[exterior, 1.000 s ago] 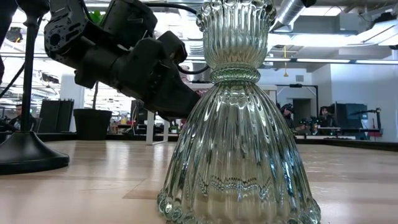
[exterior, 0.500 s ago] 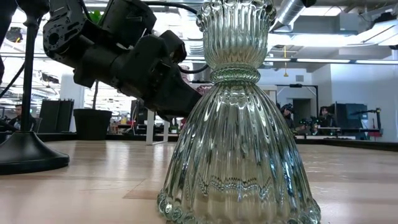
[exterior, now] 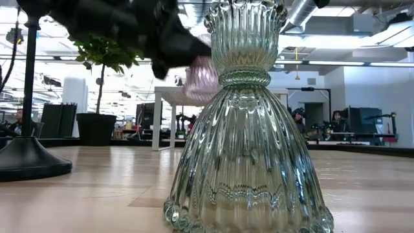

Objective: Pick & Place candle stick holders
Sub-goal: Put the pink candle holder on the shelf

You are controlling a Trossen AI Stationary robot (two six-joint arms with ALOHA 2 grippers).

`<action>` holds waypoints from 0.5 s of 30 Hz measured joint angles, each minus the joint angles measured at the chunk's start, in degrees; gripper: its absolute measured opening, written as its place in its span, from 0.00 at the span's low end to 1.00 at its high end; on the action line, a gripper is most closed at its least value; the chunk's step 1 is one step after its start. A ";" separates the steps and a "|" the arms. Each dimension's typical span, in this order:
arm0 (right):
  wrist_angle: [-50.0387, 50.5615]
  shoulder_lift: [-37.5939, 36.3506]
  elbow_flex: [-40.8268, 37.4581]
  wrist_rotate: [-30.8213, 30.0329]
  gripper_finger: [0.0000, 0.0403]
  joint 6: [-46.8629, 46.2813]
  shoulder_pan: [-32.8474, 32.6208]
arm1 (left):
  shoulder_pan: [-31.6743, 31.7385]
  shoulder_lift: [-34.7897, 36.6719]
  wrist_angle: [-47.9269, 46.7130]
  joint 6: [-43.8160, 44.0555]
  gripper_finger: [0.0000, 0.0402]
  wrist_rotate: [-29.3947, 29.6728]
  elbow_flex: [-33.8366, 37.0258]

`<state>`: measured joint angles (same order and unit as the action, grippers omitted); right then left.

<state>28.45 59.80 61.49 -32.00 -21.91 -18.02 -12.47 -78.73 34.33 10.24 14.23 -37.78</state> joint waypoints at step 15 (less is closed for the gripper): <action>1.19 0.01 0.00 -1.07 0.00 -0.02 0.00 | 0.57 18.04 -9.94 -0.83 0.29 20.78 -0.10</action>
<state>29.64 59.81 61.49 -33.07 -21.93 -18.02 -11.89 -60.69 24.39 9.41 35.00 -37.88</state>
